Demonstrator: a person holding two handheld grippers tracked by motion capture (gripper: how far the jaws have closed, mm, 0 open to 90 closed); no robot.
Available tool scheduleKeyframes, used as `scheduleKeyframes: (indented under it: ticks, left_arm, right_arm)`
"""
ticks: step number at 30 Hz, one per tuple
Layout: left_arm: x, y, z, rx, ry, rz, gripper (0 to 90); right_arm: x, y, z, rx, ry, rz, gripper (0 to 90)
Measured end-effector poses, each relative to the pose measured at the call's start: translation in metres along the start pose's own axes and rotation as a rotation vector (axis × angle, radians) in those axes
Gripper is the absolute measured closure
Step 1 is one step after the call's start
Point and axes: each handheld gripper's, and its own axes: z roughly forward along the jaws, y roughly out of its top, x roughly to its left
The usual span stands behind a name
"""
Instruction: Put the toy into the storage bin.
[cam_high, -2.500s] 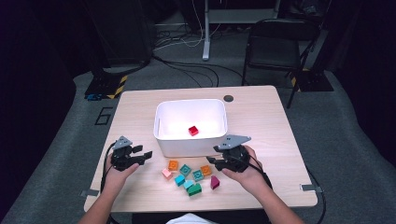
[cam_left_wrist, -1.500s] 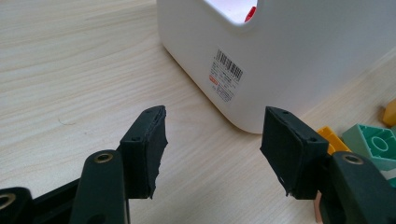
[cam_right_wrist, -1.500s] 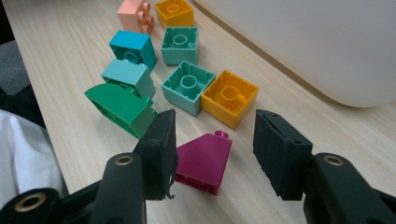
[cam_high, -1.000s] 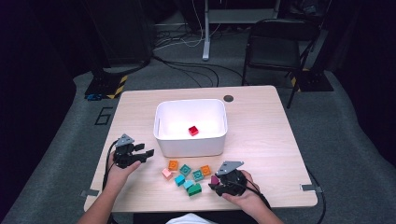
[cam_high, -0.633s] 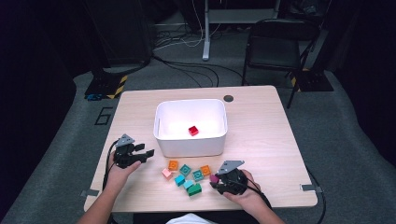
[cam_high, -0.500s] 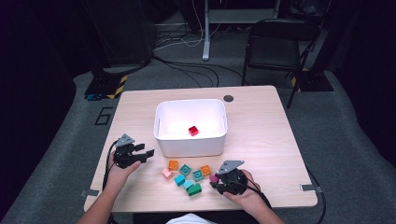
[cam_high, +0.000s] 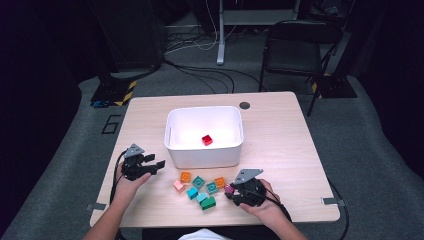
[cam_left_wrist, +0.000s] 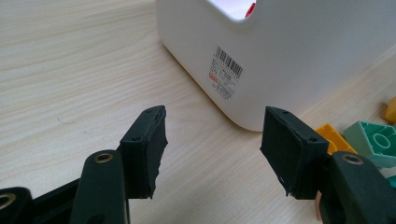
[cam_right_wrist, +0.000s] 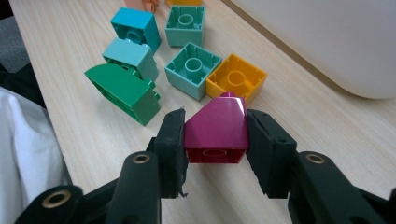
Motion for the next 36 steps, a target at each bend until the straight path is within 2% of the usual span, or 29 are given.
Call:
scheduleKeyframes:
  ticks: [9, 15, 20, 31, 36]
  left_arm:
    - [0.0, 0.0, -0.001, 0.005, 0.001, 0.007, 39.8]
    - [0.0, 0.0, -0.001, 0.002, 0.004, 0.003, 39.8]
    - [0.0, -0.001, -0.001, 0.002, 0.001, -0.001, 39.8]
    - [0.0, -0.001, 0.0, 0.002, 0.001, -0.006, 39.8]
    - [0.0, -0.001, 0.0, -0.003, 0.001, -0.002, 39.8]
  right_arm:
    - [-0.001, 0.015, -0.011, -0.008, 0.006, 0.003, 58.4]
    - [0.001, 0.031, -0.021, -0.015, 0.025, -0.022, 58.4]
    - [0.001, 0.051, -0.033, -0.031, 0.062, -0.021, 58.5]
    - [-0.002, 0.084, -0.054, -0.062, 0.083, -0.047, 58.5]
    - [-0.007, 0.107, -0.069, -0.087, 0.089, -0.048, 58.5]
